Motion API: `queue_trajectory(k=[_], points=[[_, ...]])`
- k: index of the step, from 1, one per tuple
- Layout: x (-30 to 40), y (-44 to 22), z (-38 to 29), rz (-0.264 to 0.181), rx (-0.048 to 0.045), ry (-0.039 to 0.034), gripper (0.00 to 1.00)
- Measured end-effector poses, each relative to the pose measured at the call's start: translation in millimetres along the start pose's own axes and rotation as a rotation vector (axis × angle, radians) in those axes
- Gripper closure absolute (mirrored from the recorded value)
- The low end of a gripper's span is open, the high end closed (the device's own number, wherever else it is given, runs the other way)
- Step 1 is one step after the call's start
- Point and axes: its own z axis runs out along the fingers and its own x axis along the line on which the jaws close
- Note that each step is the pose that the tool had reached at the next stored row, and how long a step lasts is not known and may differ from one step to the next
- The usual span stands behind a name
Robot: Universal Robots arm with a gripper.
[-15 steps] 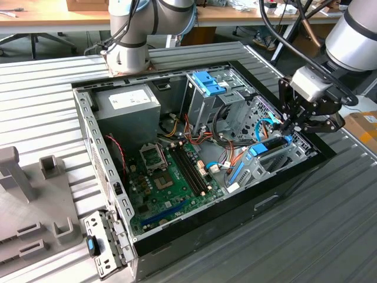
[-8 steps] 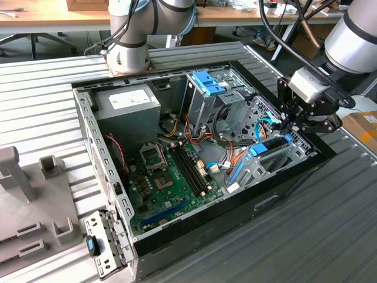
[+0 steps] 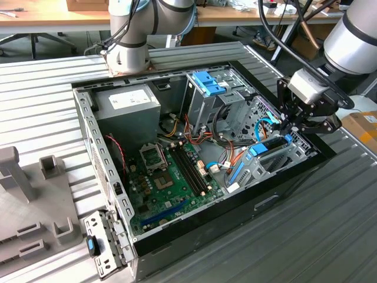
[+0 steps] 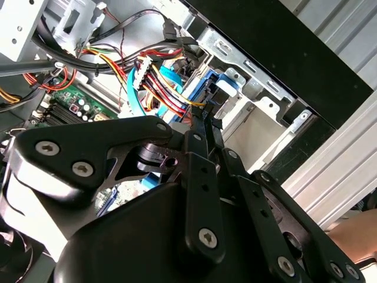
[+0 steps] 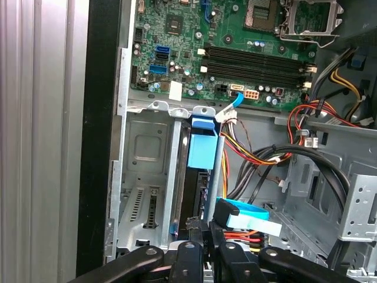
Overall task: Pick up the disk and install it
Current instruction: 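Insert the first disk wire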
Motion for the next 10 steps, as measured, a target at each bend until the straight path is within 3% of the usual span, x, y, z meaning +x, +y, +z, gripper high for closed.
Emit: queue_trajectory(k=[10], points=[[0.1,0.2,1.1,0.000,0.0000,-0.0001,0.83]])
